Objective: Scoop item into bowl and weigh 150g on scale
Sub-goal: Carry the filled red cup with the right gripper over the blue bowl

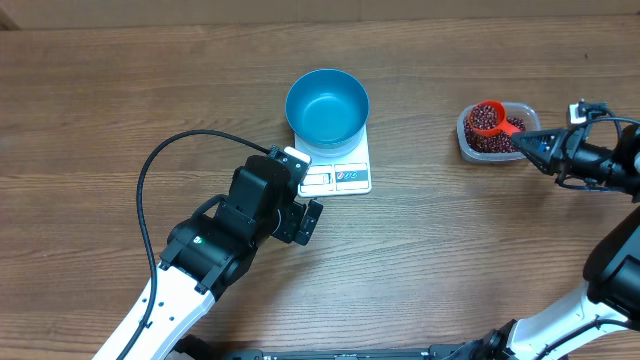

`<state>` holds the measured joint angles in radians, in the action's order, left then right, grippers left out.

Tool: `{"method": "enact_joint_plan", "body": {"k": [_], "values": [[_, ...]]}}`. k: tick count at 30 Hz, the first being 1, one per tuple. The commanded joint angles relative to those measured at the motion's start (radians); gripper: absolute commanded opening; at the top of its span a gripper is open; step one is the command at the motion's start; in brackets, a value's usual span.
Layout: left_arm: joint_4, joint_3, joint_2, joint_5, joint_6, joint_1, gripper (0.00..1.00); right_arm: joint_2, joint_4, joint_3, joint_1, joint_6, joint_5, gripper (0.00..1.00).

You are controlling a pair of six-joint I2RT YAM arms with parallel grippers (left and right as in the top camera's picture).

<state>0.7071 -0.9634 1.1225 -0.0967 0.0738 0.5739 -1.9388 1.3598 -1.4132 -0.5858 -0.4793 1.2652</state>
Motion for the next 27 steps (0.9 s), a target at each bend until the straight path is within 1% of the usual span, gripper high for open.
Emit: {"method": "enact_joint_plan", "body": {"k": [1, 8, 14, 23, 27], "values": [[-0.004, 0.000, 0.002, 0.012, -0.018, -0.004, 1.00, -0.003, 0.008, 0.005, 0.038, -0.027, 0.073, 0.04], [-0.004, 0.000, 0.002, 0.012, -0.018, -0.004, 1.00, -0.002, -0.001, 0.004, 0.140, -0.028, 0.148, 0.04], [-0.004, 0.000, 0.002, 0.012, -0.018, -0.004, 1.00, -0.001, -0.027, 0.002, 0.249, -0.027, 0.172, 0.04], [-0.004, 0.000, 0.002, 0.012, -0.018, -0.004, 0.99, -0.001, -0.022, -0.090, 0.388, -0.019, 0.174, 0.04], [-0.004, 0.000, 0.002, 0.012, -0.018, -0.004, 1.00, -0.001, -0.030, -0.132, 0.443, 0.011, 0.173, 0.04]]}}
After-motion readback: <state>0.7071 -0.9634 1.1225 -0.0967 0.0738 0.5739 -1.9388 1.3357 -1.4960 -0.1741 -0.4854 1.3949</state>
